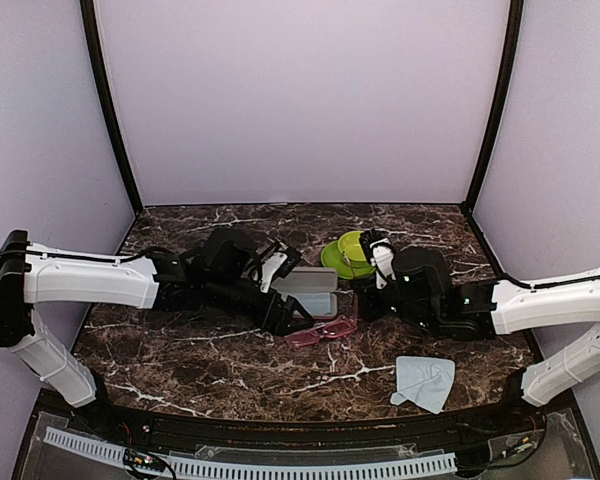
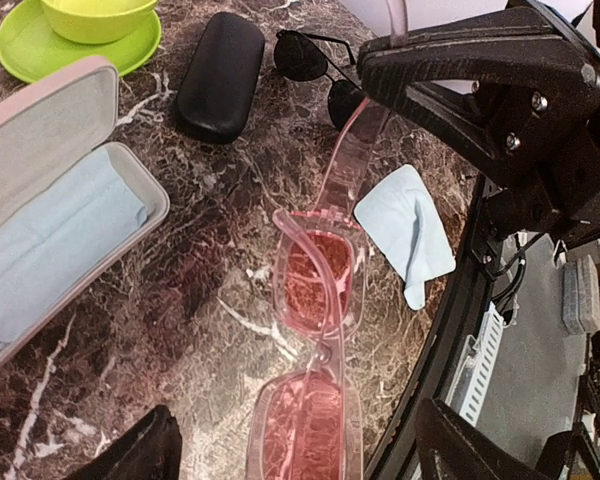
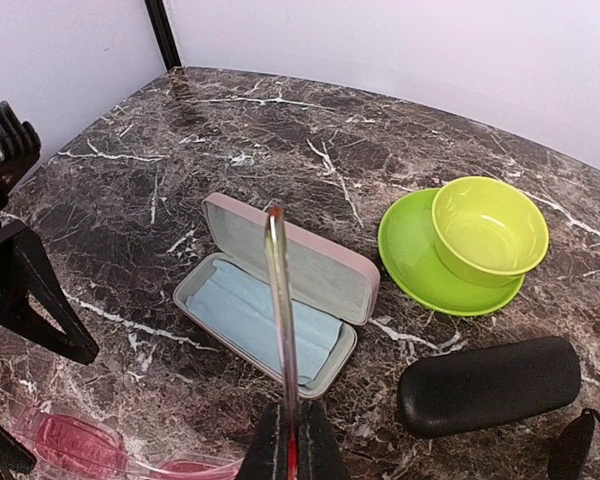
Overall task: Organize the sunglasses
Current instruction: Fold the left temple of the sunglasses with the sunglasses.
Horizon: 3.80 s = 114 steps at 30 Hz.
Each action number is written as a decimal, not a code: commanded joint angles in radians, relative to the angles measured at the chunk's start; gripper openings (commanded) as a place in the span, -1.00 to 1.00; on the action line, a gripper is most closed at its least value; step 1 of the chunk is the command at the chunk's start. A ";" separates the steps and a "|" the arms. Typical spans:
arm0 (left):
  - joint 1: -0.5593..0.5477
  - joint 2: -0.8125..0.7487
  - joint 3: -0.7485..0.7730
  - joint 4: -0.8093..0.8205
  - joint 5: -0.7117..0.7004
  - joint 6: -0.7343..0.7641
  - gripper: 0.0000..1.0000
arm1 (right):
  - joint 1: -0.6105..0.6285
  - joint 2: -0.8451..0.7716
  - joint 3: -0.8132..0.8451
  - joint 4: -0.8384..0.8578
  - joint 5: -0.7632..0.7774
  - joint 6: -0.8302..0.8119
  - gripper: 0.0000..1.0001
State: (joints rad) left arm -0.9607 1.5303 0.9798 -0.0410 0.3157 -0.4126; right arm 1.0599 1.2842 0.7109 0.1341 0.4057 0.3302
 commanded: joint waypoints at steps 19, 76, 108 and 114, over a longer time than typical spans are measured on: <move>-0.004 -0.031 -0.101 0.117 0.094 0.047 0.67 | 0.012 -0.036 0.024 0.029 -0.004 -0.016 -1.00; -0.027 0.006 -0.042 0.040 0.052 0.087 -0.81 | 0.012 -0.014 0.002 0.070 -0.136 0.028 -0.25; -0.027 -0.019 -0.053 0.043 0.006 0.098 -0.94 | 0.029 0.081 -0.030 0.139 -0.387 0.067 -0.03; -0.027 -0.015 -0.059 0.047 0.006 0.099 -0.94 | 0.038 0.106 -0.021 0.140 -0.410 0.074 0.02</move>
State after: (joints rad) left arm -0.9867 1.5539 0.9157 -0.0170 0.3313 -0.3241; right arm 1.0805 1.3739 0.6876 0.2474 0.0280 0.3874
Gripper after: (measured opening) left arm 0.475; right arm 0.502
